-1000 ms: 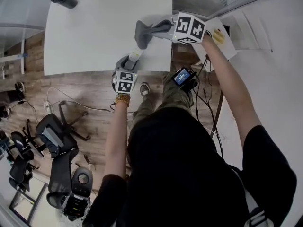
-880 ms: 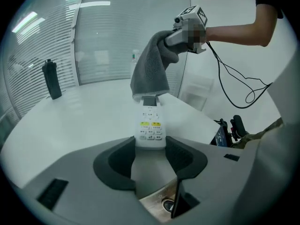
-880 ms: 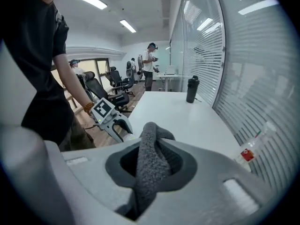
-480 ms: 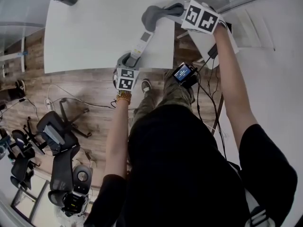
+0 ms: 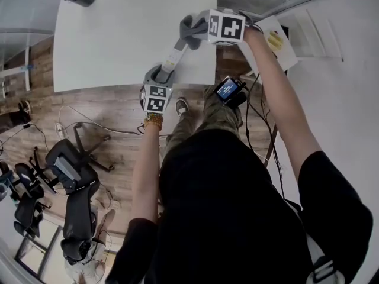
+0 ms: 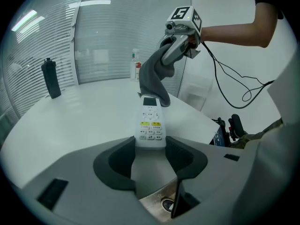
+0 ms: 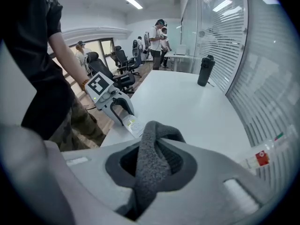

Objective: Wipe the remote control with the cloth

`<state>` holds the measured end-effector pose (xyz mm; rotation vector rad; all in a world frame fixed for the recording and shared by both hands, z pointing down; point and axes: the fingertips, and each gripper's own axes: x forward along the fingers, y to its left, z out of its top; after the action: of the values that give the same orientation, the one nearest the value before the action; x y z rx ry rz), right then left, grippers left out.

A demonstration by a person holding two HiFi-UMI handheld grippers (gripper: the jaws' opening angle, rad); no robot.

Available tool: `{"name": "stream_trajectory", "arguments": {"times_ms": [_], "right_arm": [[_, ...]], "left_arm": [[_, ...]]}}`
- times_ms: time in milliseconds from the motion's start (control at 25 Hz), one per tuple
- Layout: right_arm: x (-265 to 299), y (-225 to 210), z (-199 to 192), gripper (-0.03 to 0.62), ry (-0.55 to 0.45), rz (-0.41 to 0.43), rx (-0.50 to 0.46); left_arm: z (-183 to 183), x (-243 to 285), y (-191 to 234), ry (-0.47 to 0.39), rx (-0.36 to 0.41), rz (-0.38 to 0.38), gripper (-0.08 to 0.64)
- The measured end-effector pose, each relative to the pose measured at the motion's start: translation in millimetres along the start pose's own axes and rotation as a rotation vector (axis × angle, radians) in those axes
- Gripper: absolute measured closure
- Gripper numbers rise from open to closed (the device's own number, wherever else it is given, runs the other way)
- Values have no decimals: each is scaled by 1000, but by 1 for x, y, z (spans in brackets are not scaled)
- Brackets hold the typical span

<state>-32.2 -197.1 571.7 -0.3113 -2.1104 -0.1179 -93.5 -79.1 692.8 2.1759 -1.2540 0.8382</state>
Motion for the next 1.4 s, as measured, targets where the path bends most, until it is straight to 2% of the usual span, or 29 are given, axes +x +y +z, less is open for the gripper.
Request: {"name": "stream_trajectory", "arguments": {"times_ms": [120,240,360,440,560,680,760,880,1080,1400], "right_arm": [[39,4,-3,554,-34,16,47],[71,5,-14,536,-32,-16,108],[89,3,-22,416,-46,-61,169],[93,1,-25,375,-54,-96,181],[99,0,-28,380,-63,-112,223],[97,-3,-27,429,-81,-146,252],[93,-9,-27,528,-80,-186,236],[91,-5,-24,535,-59,-187,197],[108,35,3,545,-47,-84,98],[109,47,14,545,-48,-69,121]], "left_arm": [[0,0,-1,1,-3,-1,360],[-1,0,-2,6,-11,-5,360],[0,-1,0,10,-19,-8,360],[1,0,1,9,-15,-7,360],[1,1,-1,-1,-9,-1,359],[0,1,-4,4,-18,-7,359],[0,3,-2,13,-14,-8,359],[1,3,-1,9,-8,-2,359],[-1,2,-2,9,-9,1,359],[0,1,-1,7,-3,0,359]]}}
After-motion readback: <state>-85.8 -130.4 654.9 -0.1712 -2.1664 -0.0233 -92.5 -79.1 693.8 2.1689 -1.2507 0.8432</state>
